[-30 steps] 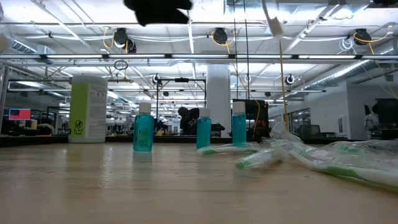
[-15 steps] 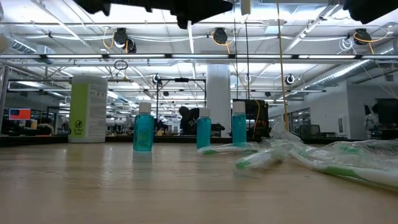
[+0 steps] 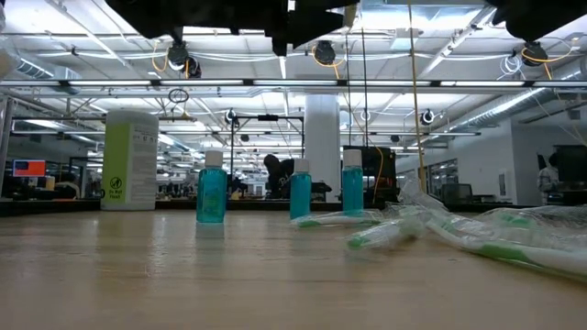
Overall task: Pick & Place toothbrushing station
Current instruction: Put the orange toothbrush into the transparent organizer
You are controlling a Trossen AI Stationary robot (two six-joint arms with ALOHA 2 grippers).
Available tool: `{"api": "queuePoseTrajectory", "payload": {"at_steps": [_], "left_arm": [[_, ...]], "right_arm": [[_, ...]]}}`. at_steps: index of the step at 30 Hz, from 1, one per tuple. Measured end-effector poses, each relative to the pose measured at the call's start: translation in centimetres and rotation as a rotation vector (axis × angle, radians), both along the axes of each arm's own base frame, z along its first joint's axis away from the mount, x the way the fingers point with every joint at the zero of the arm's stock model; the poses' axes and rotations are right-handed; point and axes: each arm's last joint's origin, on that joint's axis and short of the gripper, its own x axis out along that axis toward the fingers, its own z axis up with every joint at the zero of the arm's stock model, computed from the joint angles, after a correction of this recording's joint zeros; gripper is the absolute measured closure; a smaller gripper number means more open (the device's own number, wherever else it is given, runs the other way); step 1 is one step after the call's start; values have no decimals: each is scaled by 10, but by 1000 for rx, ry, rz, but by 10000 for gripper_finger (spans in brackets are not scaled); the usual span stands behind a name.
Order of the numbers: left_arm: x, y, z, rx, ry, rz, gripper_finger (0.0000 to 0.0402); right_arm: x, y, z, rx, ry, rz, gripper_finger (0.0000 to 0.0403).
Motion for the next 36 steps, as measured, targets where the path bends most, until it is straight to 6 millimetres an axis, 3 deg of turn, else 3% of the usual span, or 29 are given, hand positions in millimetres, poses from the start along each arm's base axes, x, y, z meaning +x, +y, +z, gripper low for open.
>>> {"api": "queuePoseTrajectory", "payload": {"at_steps": [10,21,25,33,36], "left_arm": [[0,0,0,-37,5,-56,149],[0,0,-3,-42,35,-57,155],[0,0,-4,-41,38,-57,202],[0,0,-9,-70,96,-57,373],[-3,-1,-8,-84,139,-57,386]], "right_arm": [[8,-4,-9,30,-10,-3,391],[6,-4,-5,24,-59,-10,391],[6,-4,-5,10,-61,18,390],[7,-2,-7,-18,-34,52,388],[9,-2,-9,-21,-10,52,383]]}}
